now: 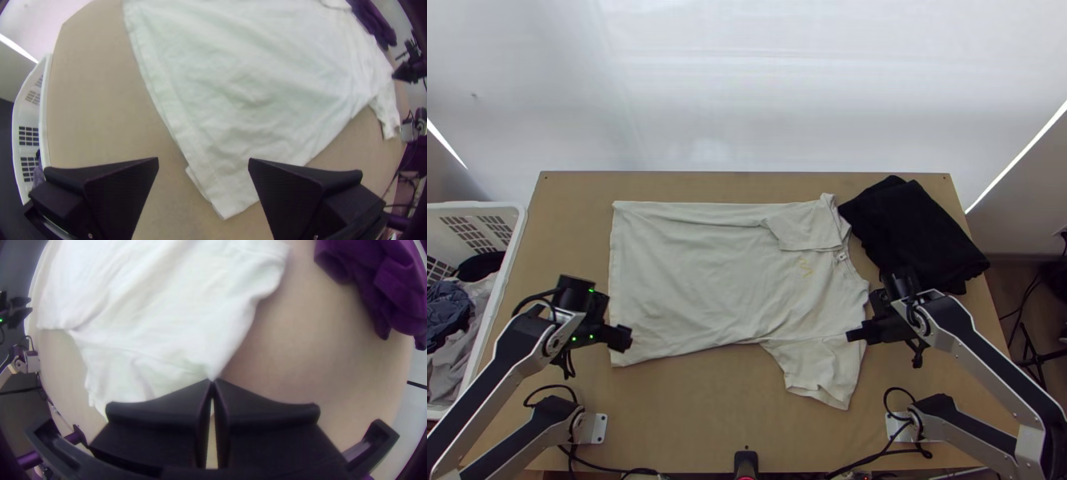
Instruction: Fold the t-shirt
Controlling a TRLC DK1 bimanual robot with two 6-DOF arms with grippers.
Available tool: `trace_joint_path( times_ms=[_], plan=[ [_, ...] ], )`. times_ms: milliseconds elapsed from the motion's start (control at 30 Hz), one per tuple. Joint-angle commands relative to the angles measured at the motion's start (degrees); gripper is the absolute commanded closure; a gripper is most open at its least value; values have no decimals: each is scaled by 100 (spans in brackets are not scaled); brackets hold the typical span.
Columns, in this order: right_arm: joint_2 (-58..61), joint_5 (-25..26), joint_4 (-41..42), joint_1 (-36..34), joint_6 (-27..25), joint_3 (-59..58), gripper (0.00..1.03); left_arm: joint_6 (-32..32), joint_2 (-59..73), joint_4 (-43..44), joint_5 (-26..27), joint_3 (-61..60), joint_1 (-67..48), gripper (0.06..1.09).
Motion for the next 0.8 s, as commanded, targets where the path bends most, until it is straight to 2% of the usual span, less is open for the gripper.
trace_joint_path(
  times_ms=[0, 100, 200, 367, 600, 633, 700, 733, 767],
  plan=[
    [-85, 14, -22, -31, -13, 71, 100, 1099, 616, -252, -31, -170, -365, 11],
    [-103, 14, -39, -40, -13, 98, 100, 1986, 730, -252, -22, -135, -198, 11],
    [-76, 23, -48, -40, -5, 142, 100, 2364, 941, -1140, -5, 331, -391, 11],
    [-32, 23, -57, -40, -5, 265, 100, 2083, 1583, -2080, -13, 823, -769, 11],
    [-32, 32, -75, -40, 39, 282, 100, 2092, 1442, -2361, -22, 771, -989, 11],
    [-32, 32, -75, -40, 57, 282, 100, 2101, 1442, -2370, -31, 744, -1024, 12],
    [-32, 32, -75, -40, 83, 291, 100, 2189, 1442, -2449, -31, 718, -1032, 28],
    [-32, 32, -75, -40, 92, 300, 100, 2206, 1442, -2379, -31, 700, -1041, 32],
    [-41, 32, -75, -31, 92, 300, 100, 2206, 1434, -2309, -31, 665, -1041, 32]
  ],
)
